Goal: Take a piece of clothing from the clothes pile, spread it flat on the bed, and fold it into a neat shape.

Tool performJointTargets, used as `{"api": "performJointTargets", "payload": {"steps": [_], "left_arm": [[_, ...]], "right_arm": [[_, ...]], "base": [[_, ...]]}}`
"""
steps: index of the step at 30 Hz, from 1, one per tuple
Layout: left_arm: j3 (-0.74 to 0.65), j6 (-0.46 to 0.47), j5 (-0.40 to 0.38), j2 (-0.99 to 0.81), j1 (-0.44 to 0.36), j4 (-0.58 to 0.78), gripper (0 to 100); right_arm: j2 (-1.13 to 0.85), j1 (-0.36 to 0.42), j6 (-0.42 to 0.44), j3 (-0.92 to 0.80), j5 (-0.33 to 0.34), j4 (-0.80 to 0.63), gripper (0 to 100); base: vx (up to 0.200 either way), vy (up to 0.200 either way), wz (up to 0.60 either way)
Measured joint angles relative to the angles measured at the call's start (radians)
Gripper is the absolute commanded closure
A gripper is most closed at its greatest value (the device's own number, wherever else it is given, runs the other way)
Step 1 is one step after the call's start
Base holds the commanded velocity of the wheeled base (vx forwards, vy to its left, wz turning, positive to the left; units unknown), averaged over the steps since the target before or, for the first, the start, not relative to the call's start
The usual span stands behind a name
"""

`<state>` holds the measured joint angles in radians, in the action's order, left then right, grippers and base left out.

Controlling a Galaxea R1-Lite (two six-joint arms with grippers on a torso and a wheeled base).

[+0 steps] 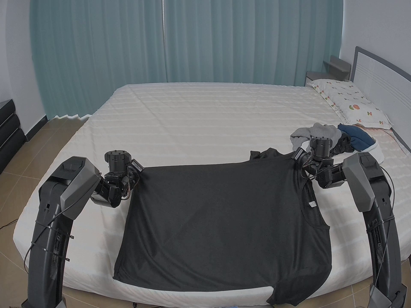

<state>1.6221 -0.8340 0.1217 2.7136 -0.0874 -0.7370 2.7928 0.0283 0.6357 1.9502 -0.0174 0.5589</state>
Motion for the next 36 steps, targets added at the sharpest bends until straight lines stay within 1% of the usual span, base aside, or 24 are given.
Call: {"api": "performJointTargets", "payload": {"steps": [13, 14, 21, 25, 27, 31, 36], "left_arm": [[0.005, 0.000, -0.003, 0.006, -0.001, 0.002, 100], [0.005, 0.000, -0.003, 0.006, -0.002, 0.002, 0], [-0.001, 0.000, -0.003, 0.006, -0.003, 0.000, 0], [-0.010, 0.000, -0.003, 0.003, -0.003, 0.000, 0], [-0.021, -0.001, -0.003, -0.002, -0.003, -0.001, 0], [-0.078, -0.005, 0.000, -0.033, -0.001, -0.003, 0], [-0.212, -0.015, -0.001, -0.113, 0.001, -0.033, 0]], "right_arm": [[0.049, 0.004, -0.011, 0.034, -0.010, 0.004, 100], [0.052, 0.005, -0.015, 0.034, -0.010, 0.003, 0], [0.055, 0.009, -0.027, 0.024, -0.013, 0.007, 0], [0.030, 0.007, -0.026, -0.029, -0.013, 0.007, 0], [0.006, 0.005, -0.024, -0.079, -0.013, 0.010, 0], [-0.075, -0.001, -0.023, -0.235, -0.007, 0.017, 0], [-0.224, -0.017, -0.018, -0.476, 0.030, 0.023, 0]], "base": [[0.000, 0.000, 0.00], [0.000, 0.000, 0.00], [0.000, 0.000, 0.00], [0.000, 0.000, 0.00], [0.000, 0.000, 0.00], [0.000, 0.000, 0.00], [0.000, 0.000, 0.00]]}}
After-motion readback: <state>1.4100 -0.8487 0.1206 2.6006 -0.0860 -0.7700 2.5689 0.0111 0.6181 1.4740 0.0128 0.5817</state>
